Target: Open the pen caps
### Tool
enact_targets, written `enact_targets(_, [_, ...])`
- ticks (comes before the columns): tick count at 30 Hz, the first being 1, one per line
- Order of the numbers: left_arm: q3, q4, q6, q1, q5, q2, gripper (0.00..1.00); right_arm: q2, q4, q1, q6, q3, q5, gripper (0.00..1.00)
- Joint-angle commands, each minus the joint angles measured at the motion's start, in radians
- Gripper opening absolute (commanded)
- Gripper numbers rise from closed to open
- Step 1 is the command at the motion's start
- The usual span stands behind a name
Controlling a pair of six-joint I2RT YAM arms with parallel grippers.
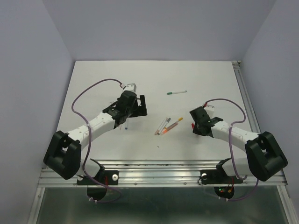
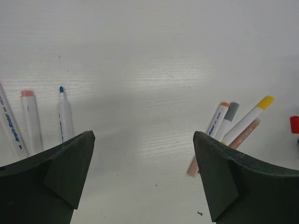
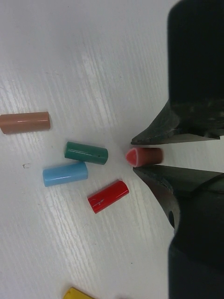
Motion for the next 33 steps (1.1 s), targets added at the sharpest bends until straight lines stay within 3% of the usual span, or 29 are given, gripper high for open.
enact_targets(1, [0.034,0.035,0.002,-0.024,0.003,0.002,0.99,0.001,0.017,-0.006,-0.007,0.063,0.037,0.33])
enact_targets(9, [0.049,0.033,0.009,-0.055,0.010,0.022,0.99,-0.018,0.017,-0.006,-0.015,0.066,0.015,0.41])
enact_targets(12, [0.063,0.030,0.032,-0.090,0.012,0.044,0.99,-0.050,0.011,-0.007,-0.024,0.068,-0.006,0.53])
enact_targets(14, [0.078,0.030,0.041,-0.121,0.009,0.071,0.99,-0.087,0.002,-0.006,-0.033,0.071,-0.023,0.70])
enact_targets(17, [0.115,0.018,0.052,-0.152,-0.019,0.108,0.99,-0.143,-0.021,-0.006,-0.041,0.077,-0.029,0.82])
enact_targets(18, [0.143,0.003,0.055,-0.171,-0.037,0.139,0.99,-0.163,-0.024,-0.007,-0.050,0.080,-0.031,0.97])
enact_targets(19, [0.160,-0.003,0.058,-0.182,-0.045,0.154,0.99,-0.182,-0.027,-0.006,-0.050,0.080,-0.034,1.00])
enact_targets(33, [0.388,-0.121,0.094,-0.241,-0.115,0.446,0.99,-0.507,0.129,-0.006,-0.102,-0.044,-0.043,1.00])
